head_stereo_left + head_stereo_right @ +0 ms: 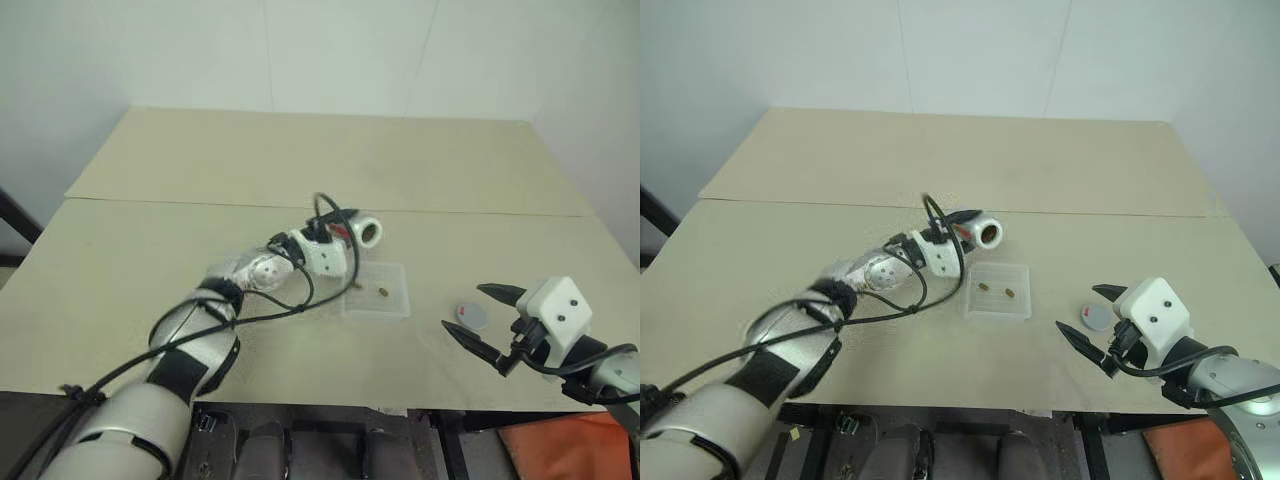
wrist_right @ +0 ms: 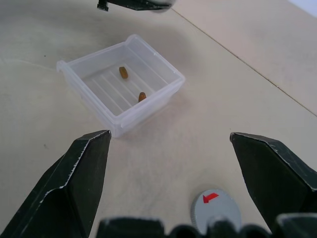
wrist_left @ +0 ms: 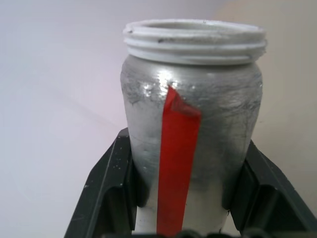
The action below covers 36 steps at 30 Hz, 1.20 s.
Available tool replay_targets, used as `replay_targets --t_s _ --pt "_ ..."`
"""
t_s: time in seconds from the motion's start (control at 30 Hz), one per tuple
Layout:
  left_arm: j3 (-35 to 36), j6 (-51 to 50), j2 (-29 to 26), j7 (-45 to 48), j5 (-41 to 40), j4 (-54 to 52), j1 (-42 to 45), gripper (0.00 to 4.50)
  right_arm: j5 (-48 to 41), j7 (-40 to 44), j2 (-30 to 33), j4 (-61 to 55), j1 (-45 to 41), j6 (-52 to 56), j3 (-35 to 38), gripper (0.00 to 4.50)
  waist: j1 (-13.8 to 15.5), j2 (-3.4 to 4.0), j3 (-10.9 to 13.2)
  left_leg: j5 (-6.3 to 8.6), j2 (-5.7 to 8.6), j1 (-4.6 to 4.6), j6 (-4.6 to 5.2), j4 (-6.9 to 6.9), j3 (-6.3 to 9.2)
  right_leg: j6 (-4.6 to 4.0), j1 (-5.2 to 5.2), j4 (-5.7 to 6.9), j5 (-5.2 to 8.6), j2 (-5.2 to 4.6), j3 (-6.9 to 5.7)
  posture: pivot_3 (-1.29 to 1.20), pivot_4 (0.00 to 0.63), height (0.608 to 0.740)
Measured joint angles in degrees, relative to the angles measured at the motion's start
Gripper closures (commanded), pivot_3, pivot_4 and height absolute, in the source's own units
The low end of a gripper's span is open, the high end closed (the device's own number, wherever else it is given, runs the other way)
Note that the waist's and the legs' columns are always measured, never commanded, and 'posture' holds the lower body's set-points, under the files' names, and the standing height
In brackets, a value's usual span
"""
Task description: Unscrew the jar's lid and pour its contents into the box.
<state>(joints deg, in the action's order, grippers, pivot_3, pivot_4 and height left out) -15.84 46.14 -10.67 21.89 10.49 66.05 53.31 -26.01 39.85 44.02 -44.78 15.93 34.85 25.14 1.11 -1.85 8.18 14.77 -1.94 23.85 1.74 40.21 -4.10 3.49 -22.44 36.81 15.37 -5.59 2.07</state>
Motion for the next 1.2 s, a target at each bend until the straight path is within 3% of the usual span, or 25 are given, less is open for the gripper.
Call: replay_targets --t_s 0.07,0.17,0.23,0.37,0.5,0.83,1.07,1.2 --pt "4.5 -16.0 0.9 8.6 -12.3 -14.0 -6.9 2.54 0.0 0.0 0.0 0.0 -0.1 0.0 0.0 0.03 -0.5 0.02 0.0 0.01 -0.04 0.00 0.01 0.04 0.33 0.00 -0.01 0.10 0.00 0.02 0.03 0.00 0.150 0.740" --pt "8.6 -43.0 0.0 10.7 -26.8 -39.3 -16.3 2.54 0.1 0.0 0.0 0.1 0.1 -0.1 -0.2 0.03 -1.4 0.02 0.0 0.00 -0.07 -0.06 0.00 0.04 0.53 0.00 -0.01 0.24 0.00 0.07 0.11 0.00 0.150 0.740" --pt "9.7 -54.0 -2.1 9.9 -31.0 -51.8 -20.7 2.54 0.1 0.0 -0.1 0.1 0.3 -0.4 -0.2 0.03 -1.8 0.04 0.0 0.00 -0.08 -0.24 0.00 0.03 0.56 0.00 0.15 0.27 0.00 0.11 0.13 0.00 0.150 0.740" --pt "11.6 -65.5 -3.8 5.9 -32.4 -64.0 -26.7 2.54 0.2 -0.1 -0.5 0.1 0.6 -0.7 -0.7 0.03 -1.7 0.07 0.0 -0.06 -0.01 -0.69 0.06 0.04 0.51 -0.02 0.57 0.27 -0.03 0.09 0.22 0.00 0.150 0.740" --pt "13.2 -67.2 -3.9 3.6 -31.3 -65.9 -30.5 2.54 0.6 -0.1 -0.6 0.1 0.3 -0.9 -2.2 0.03 -1.6 0.07 0.0 -0.15 0.00 -0.71 0.08 0.03 0.51 -0.06 0.56 0.27 -0.09 0.10 0.22 0.00 0.150 0.740" --pt "15.1 -43.9 -3.4 0.9 -20.8 -54.2 -33.6 2.54 1.3 -0.3 -0.6 0.6 -1.1 -2.0 -2.7 0.03 -0.7 0.07 0.0 -0.15 0.01 -0.58 0.08 -0.07 0.44 -0.08 0.40 0.17 -0.11 0.07 0.28 0.00 0.150 0.740" --pt "17.0 -43.3 -0.2 0.6 -22.1 -53.7 -35.4 2.54 1.7 0.2 -0.6 1.0 -1.1 -2.2 -3.1 0.03 -0.5 0.06 0.0 -0.14 -0.01 -0.55 0.08 -0.18 0.43 -0.08 0.35 0.07 -0.11 0.07 0.28 0.00 0.150 0.740" --pt "18.1 -43.9 0.0 0.8 -23.1 -53.0 -35.4 1.27 1.7 0.8 -0.5 1.6 -1.5 -2.2 -3.1 0.00 -0.7 0.07 0.0 -0.14 0.00 -0.58 0.08 -0.18 0.42 -0.09 0.37 0.09 -0.11 0.08 0.28 0.00 0.150 0.740"
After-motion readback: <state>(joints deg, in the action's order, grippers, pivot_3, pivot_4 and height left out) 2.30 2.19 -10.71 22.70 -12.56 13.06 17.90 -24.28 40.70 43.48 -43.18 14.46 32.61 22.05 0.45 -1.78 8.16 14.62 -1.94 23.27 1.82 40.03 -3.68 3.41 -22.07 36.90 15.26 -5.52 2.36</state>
